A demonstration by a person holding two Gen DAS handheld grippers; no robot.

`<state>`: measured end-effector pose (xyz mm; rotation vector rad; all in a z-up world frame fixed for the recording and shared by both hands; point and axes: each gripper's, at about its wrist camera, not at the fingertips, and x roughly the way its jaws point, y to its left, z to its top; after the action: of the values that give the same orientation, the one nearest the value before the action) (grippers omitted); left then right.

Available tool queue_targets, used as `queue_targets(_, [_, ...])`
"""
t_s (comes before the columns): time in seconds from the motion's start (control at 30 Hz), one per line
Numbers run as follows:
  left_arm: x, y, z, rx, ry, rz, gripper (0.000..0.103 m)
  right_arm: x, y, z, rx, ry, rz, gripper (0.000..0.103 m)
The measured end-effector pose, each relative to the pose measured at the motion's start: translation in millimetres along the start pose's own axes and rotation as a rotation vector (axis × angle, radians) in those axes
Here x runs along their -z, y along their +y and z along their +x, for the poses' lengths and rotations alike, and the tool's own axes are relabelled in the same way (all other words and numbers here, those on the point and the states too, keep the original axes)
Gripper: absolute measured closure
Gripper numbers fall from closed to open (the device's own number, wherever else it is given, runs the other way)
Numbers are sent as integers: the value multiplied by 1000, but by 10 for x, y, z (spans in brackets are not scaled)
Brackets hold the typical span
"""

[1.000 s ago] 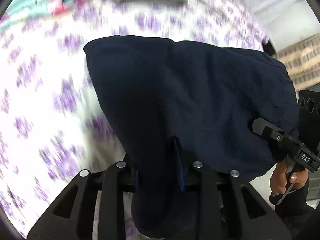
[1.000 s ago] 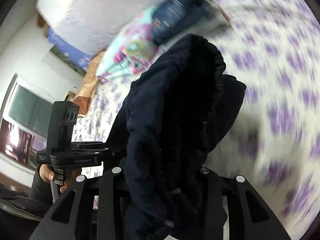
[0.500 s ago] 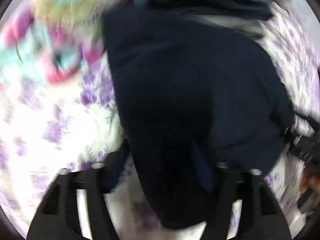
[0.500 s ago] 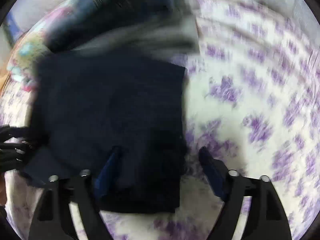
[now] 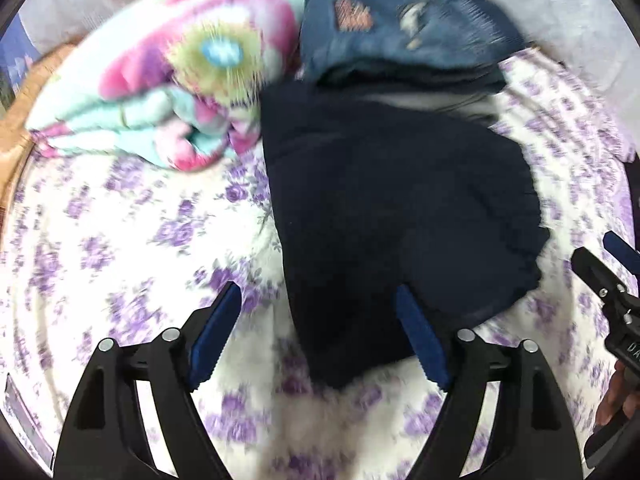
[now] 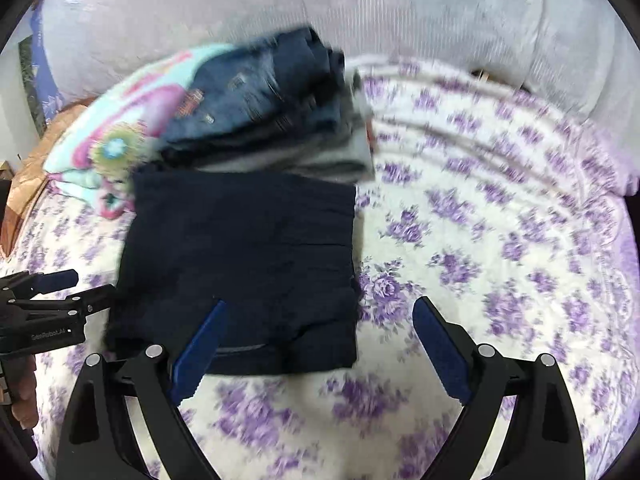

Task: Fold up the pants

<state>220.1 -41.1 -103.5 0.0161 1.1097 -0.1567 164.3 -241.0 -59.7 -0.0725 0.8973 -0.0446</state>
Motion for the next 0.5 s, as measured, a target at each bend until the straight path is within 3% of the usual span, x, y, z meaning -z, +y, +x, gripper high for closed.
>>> queue_targets(0.07, [107,-26,-233,-6,-33,12,18,94,30,-227,5,-13,11,9])
queue_targets(0.2, [366,-82,-617,-2,-64,28,16,161,100,-493,-8,-31,50,8])
queue_targets(0.5, [522,-104,-1054,-9,-112,65,10,350,261,-1041,25,-94,78,4])
